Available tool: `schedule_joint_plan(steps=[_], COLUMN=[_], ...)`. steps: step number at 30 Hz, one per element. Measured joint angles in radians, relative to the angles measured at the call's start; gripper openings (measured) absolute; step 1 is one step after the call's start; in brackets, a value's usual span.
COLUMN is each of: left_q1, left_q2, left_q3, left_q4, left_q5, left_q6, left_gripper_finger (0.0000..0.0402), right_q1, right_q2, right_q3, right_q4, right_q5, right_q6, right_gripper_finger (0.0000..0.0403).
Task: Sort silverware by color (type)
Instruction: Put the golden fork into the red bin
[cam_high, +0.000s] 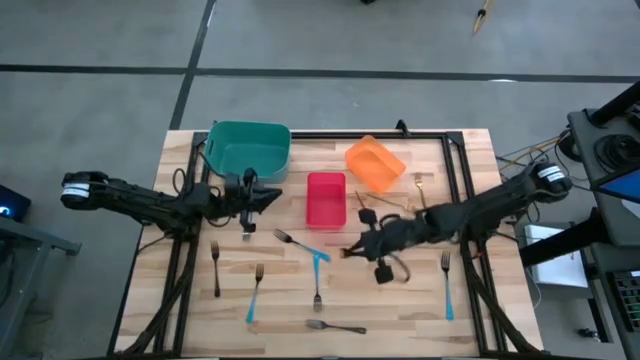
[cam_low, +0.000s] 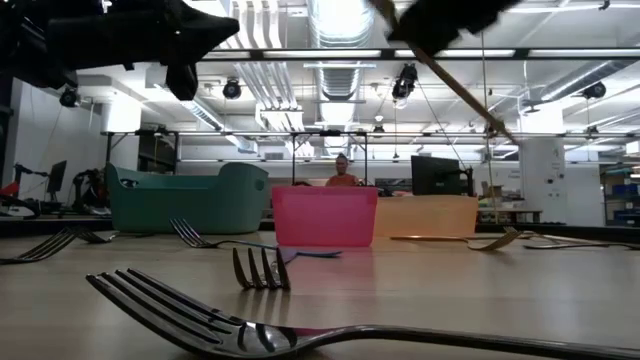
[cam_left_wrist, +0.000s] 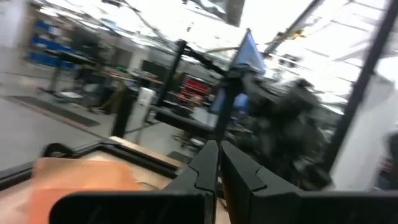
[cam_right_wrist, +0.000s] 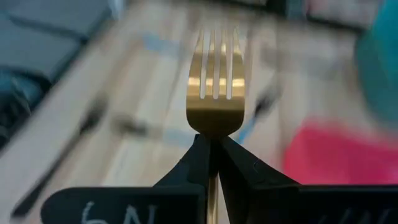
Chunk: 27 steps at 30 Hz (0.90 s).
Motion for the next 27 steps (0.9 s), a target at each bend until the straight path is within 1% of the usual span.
schedule_joint_plan(steps=[2,4,7,10,12,15,18,20,24,27], left_q1=[0.000,-0.006,-0.029,-0.050,-0.066,-0.098,-0.123,-0.130,-0.130,-0.130], left_q2=[0.007,0.021,0.051,0.096,0.134,0.198,0.257,0.290,0.343,0.386], left_q3=[0.000,0.000,0.000,0.000,0.000,0.000,0.000,0.000,0.027,0.073], left_q4=[0.009,0.023,0.062,0.141,0.201,0.293,0.373,0.413,0.432,0.433], left_q5=[0.072,0.134,0.160,0.160,0.160,0.160,0.161,0.162,0.161,0.169], left_q6=[0.000,0.000,0.001,0.000,0.003,0.027,0.055,0.068,0.098,0.139], left_gripper_finger=[0.0000,0.0000,0.0000,0.0000,0.0000,0.0000,0.0000,0.0000,0.0000,0.0000], right_q1=[-0.037,-0.072,-0.119,-0.144,-0.149,-0.150,-0.161,-0.171,-0.191,-0.211], right_q2=[-0.022,-0.030,-0.013,0.028,0.056,0.098,0.139,0.162,0.203,0.245], right_q3=[-0.027,-0.061,-0.104,-0.120,-0.120,-0.114,-0.099,-0.080,-0.026,0.019], right_q4=[0.172,0.367,0.628,0.776,0.857,0.954,1.017,1.053,1.074,1.068], right_q5=[-0.096,-0.215,-0.373,-0.443,-0.452,-0.472,-0.552,-0.585,-0.597,-0.657], right_q6=[-0.078,-0.135,-0.169,-0.170,-0.170,-0.169,-0.129,-0.078,0.006,0.048], right_gripper_finger=[0.0012,0.0012,0.0012,0.0012,0.0012,0.0012,0.0012,0.0012,0.0012,0.0012])
